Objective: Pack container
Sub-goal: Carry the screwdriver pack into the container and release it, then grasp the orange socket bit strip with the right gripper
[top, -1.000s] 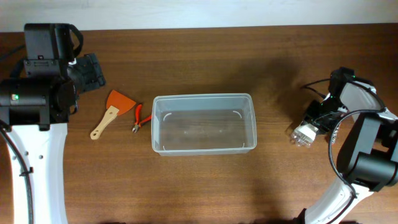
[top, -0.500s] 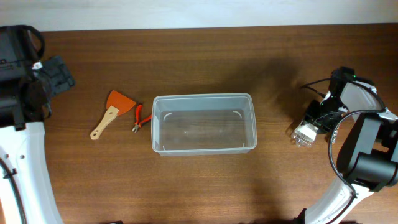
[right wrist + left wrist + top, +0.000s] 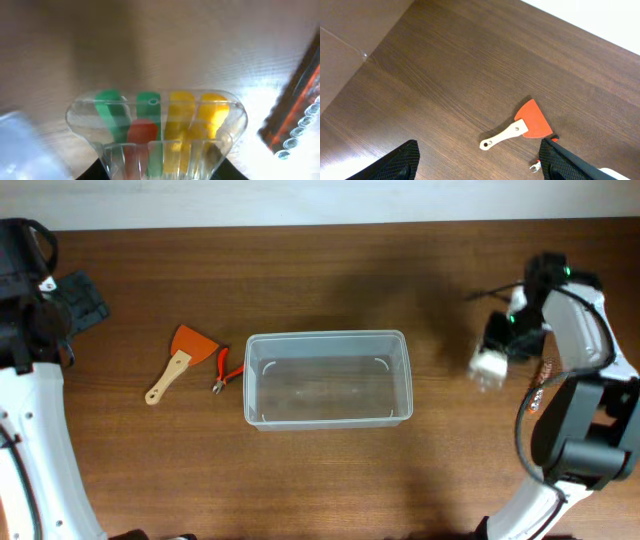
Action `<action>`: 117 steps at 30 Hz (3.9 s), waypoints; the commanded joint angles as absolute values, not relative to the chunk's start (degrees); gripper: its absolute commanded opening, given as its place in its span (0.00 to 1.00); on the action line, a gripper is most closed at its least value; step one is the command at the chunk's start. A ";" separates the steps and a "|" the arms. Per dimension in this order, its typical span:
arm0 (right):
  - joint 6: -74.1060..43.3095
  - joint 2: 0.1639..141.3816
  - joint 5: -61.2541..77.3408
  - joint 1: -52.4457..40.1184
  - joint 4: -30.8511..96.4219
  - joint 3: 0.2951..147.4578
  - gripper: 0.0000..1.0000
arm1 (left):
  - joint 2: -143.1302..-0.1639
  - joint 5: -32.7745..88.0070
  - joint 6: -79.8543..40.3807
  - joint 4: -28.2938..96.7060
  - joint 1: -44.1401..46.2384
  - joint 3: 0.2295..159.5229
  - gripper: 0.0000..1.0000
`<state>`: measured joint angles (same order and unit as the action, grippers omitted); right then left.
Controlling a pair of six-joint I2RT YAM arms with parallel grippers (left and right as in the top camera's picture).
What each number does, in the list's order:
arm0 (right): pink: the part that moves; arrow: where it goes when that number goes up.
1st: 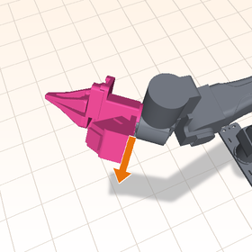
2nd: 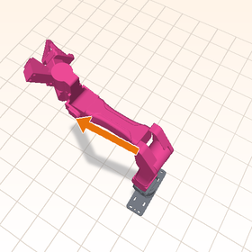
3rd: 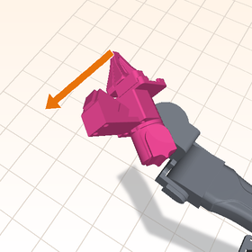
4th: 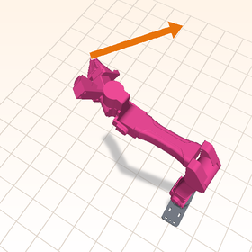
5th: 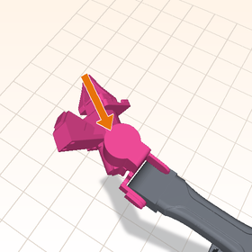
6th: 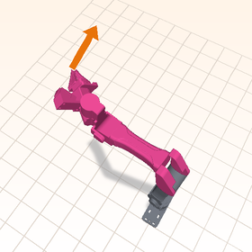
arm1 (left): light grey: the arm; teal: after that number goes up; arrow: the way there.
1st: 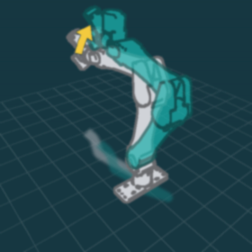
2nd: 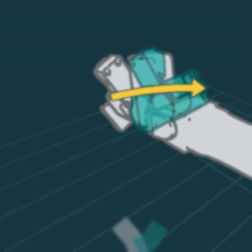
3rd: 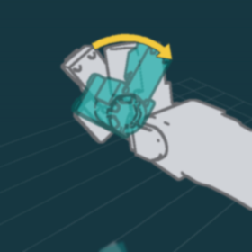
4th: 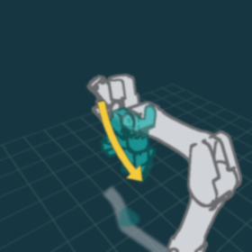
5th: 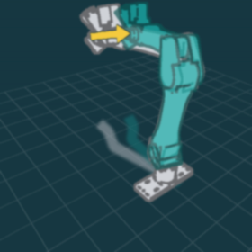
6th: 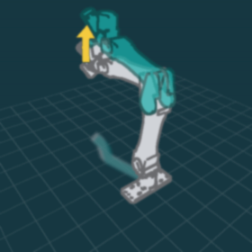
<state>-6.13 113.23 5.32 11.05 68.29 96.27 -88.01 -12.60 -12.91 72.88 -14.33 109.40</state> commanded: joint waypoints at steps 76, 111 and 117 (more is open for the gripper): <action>-9.50 100.99 1.96 24.32 80.64 105.32 0.99 | -88.84 -11.55 -13.26 73.06 -14.52 109.45 0.79; -5.78 116.95 1.67 30.20 52.16 80.03 0.99 | -88.82 -11.31 -13.26 74.06 -14.52 109.45 0.78; -5.78 119.39 1.72 30.20 51.37 80.03 0.99 | -88.82 -11.33 -13.26 74.06 -14.52 109.45 0.79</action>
